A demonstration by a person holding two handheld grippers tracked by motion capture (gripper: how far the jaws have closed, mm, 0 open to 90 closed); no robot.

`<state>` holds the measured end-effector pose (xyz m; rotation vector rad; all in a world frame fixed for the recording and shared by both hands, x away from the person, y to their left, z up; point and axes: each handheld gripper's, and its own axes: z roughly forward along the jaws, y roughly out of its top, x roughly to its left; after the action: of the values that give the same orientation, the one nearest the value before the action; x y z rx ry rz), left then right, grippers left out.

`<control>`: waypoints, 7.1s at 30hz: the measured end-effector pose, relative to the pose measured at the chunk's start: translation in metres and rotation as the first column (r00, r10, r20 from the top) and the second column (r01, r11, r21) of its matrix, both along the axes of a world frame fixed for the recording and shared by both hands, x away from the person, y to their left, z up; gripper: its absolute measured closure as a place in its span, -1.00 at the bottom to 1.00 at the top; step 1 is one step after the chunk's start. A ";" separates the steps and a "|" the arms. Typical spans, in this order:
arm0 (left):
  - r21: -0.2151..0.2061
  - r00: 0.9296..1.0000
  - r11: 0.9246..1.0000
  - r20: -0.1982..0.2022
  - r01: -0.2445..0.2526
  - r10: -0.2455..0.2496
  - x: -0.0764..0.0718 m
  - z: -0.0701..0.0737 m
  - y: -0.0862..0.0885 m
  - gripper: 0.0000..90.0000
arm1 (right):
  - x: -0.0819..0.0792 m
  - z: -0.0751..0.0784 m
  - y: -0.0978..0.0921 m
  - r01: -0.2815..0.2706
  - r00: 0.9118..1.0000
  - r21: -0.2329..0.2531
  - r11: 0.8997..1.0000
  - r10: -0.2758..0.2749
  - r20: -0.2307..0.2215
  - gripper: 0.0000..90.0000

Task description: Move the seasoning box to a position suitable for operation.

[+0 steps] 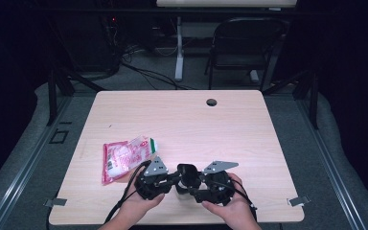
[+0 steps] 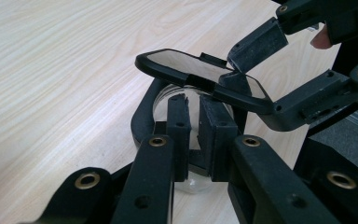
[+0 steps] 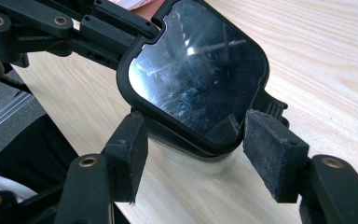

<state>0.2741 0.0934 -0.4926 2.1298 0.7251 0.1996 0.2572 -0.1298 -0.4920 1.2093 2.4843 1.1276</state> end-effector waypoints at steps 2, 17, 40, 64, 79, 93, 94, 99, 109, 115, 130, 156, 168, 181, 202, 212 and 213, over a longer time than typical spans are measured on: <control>-0.002 1.000 1.000 0.002 -0.007 0.007 0.001 0.000 0.001 0.78 | -0.001 0.000 0.000 0.005 1.000 -0.003 1.000 -0.005 -0.002 -0.10; 0.040 0.997 0.997 0.036 -0.072 0.070 0.012 -0.011 0.002 0.43 | 0.000 0.000 -0.002 0.017 1.000 0.022 1.000 -0.017 0.008 -0.08; 0.029 0.997 0.997 -0.004 -0.074 0.074 0.016 -0.023 -0.001 0.46 | 0.001 0.002 -0.008 0.033 0.999 0.049 0.998 -0.032 -0.007 -0.01; 0.022 0.997 0.997 0.006 -0.074 0.074 0.016 -0.024 0.000 0.46 | 0.001 0.005 -0.027 0.073 0.997 0.083 0.994 -0.073 -0.007 0.28; 0.019 0.998 0.997 0.004 -0.070 0.070 0.016 -0.024 0.000 0.46 | -0.002 0.007 -0.033 0.092 0.995 0.073 0.993 -0.094 0.017 0.76; 0.004 0.997 0.997 -0.023 -0.076 0.076 0.017 -0.025 0.002 0.43 | 0.000 0.008 -0.034 0.107 0.993 0.058 0.993 -0.109 0.039 0.83; -0.002 0.997 0.998 -0.032 -0.069 0.069 0.017 -0.025 0.003 0.43 | 0.001 0.008 -0.033 0.111 0.993 0.057 0.992 -0.113 0.040 0.84; -0.006 0.997 0.998 -0.044 -0.068 0.068 0.017 -0.025 0.005 0.39 | 0.007 0.009 -0.031 0.116 0.992 0.044 0.992 -0.118 0.050 0.87; -0.019 0.997 0.997 -0.046 -0.070 0.069 0.016 -0.026 0.006 0.33 | 0.021 0.010 -0.025 0.130 0.989 0.019 0.991 -0.131 0.067 0.90; -0.022 0.996 0.997 -0.053 -0.069 0.068 0.014 -0.026 0.004 0.30 | 0.029 0.009 -0.026 0.139 0.988 0.029 0.990 -0.140 0.061 0.91; -0.040 0.996 0.997 -0.063 -0.072 0.070 0.012 -0.026 0.004 0.25 | 0.040 0.007 -0.025 0.161 0.985 0.053 0.985 -0.164 0.061 0.89; -0.040 0.996 0.997 -0.053 -0.070 0.068 0.010 -0.026 0.003 0.21 | 0.047 0.006 -0.022 0.166 0.984 0.066 0.984 -0.170 0.061 0.86; -0.054 0.996 0.997 -0.076 -0.059 0.055 0.010 -0.025 0.003 0.20 | 0.051 0.006 -0.020 0.171 0.983 0.070 0.983 -0.175 0.059 0.83; -0.056 0.996 0.996 -0.066 -0.068 0.064 0.010 -0.021 0.009 0.23 | 0.049 0.006 -0.023 0.174 0.981 0.093 0.980 -0.181 0.069 0.73; -0.062 0.971 0.969 -0.042 -0.237 0.235 0.032 -0.016 0.074 0.19 | 0.038 0.004 -0.033 0.154 0.987 0.106 0.982 -0.158 0.025 0.37; -0.038 0.956 0.955 -0.038 -0.293 0.292 0.039 -0.017 0.094 0.17 | 0.038 0.007 -0.028 0.105 0.994 0.001 0.994 -0.105 -0.011 0.15; -0.037 0.953 0.952 -0.037 -0.303 0.302 0.040 -0.017 0.096 0.17 | 0.038 0.007 -0.029 0.095 0.995 -0.003 0.995 -0.096 -0.024 0.13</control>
<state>0.3137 0.1894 -0.5101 1.9775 1.0648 0.3131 0.2953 -0.1586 -0.4849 1.3335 2.4155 1.0931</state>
